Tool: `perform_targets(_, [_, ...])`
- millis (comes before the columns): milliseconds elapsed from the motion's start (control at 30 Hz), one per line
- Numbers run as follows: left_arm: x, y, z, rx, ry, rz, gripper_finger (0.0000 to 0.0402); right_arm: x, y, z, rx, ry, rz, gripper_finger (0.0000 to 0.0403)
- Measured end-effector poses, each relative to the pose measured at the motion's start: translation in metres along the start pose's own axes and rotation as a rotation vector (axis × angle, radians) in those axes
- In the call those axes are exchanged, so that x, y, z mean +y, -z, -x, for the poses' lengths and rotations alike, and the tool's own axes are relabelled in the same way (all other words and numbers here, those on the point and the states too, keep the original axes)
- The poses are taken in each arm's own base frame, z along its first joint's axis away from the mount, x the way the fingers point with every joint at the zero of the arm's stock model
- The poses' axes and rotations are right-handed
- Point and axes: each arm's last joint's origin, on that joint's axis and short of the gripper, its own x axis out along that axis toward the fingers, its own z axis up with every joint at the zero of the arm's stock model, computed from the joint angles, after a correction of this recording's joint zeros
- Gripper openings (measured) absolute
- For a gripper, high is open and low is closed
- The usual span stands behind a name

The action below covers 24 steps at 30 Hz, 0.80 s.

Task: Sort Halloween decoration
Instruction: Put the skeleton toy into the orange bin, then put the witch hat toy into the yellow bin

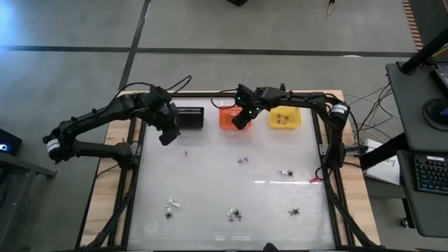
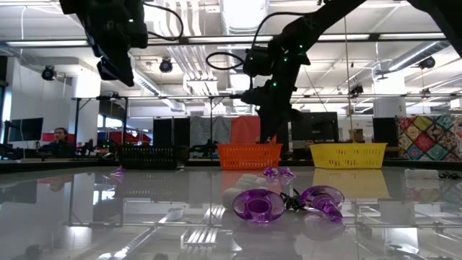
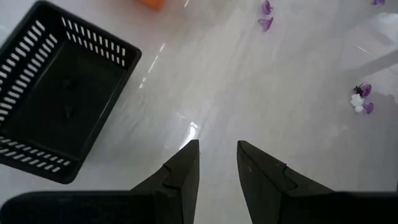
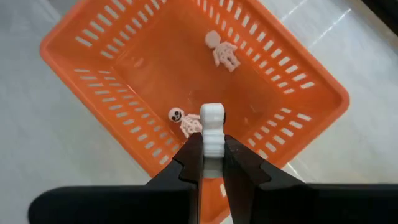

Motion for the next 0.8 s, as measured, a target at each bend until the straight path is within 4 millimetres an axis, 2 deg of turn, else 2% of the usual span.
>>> perform_targets(200, [0.002, -0.002, -0.007, 0.029, -0.001, 0.034, 0.0091, 0.000, 0.000, -0.004, 0.003, 0.007, 0.047, 0.0052])
perform_targets(533, [0.003, -0.003, -0.009, 0.037, 0.000, 0.062, 0.0091, -0.001, 0.000, -0.003, -0.010, 0.055, 0.079, 0.0132])
perform_targets(667, [-0.002, -0.001, -0.009, 0.057, 0.010, 0.074, 0.0091, 0.000, 0.006, 0.006, 0.041, 0.066, 0.050, 0.0150])
perform_targets(800, [-0.015, 0.001, -0.012, 0.080, 0.039, 0.055, 0.0091, 0.002, 0.015, 0.019, 0.107, 0.082, 0.032, 0.0159])
